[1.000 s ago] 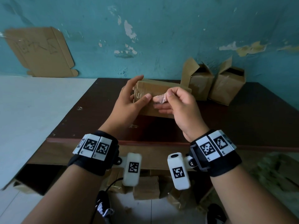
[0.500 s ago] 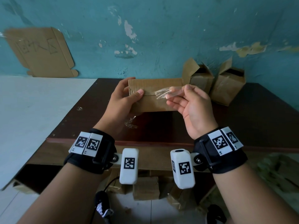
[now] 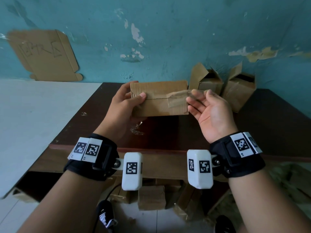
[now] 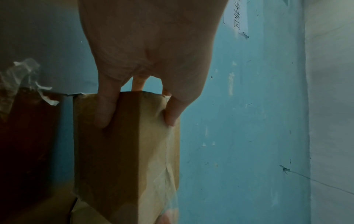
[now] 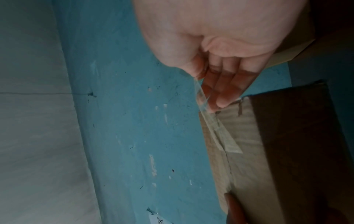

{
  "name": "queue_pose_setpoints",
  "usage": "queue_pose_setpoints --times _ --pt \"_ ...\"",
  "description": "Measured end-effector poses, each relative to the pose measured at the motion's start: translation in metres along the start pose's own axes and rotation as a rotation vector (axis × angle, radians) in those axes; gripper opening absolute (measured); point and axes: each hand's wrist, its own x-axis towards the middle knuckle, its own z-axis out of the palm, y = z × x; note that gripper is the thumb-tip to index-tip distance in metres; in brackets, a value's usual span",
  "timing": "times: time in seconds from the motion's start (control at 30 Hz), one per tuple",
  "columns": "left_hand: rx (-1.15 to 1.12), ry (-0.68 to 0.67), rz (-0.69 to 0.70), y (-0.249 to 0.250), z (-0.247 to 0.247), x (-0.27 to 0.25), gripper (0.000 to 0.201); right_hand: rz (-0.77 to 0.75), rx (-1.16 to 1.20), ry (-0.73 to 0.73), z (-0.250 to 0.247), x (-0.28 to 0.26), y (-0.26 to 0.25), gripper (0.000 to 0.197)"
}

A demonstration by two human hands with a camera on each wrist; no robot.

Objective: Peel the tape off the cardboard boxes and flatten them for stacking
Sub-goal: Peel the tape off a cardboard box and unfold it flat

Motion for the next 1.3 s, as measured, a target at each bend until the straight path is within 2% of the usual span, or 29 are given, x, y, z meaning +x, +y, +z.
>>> queue_pose_setpoints --times 0.33,0.57,0.8,0.87,1.0,1.13,1.3 --pt "-0.004 0.023 0.0 0.002 -0.007 0.002 0.038 0.043 0.032 0.077 -0.012 0.009 0.0 0.024" --pt "-0.064 0.087 0.015 0.006 -0.018 0.002 0.044 0.031 0.112 0.213 -0.028 0.017 -0.009 0.03" --pt "-0.069 0.092 0.008 0.005 -0.015 0.0 0.043 0.053 0.107 0.25 -0.035 0.022 0.0 0.024" --pt "-0.098 0.099 0.009 0.005 -0.015 0.0 0.043 0.085 0.136 0.257 -0.035 0.022 0.001 0.028" --pt "-0.102 0.113 0.011 0.005 -0.016 0.0 0.041 0.126 0.198 0.217 -0.034 0.021 0.0 0.049" --pt "-0.084 0.107 0.03 0.004 -0.013 -0.003 0.042 0.093 -0.069 0.118 -0.027 0.018 0.003 0.05" --pt "0.043 0.111 0.075 0.005 -0.001 -0.007 0.039 -0.036 -0.76 -0.187 -0.011 0.007 0.021 0.095"
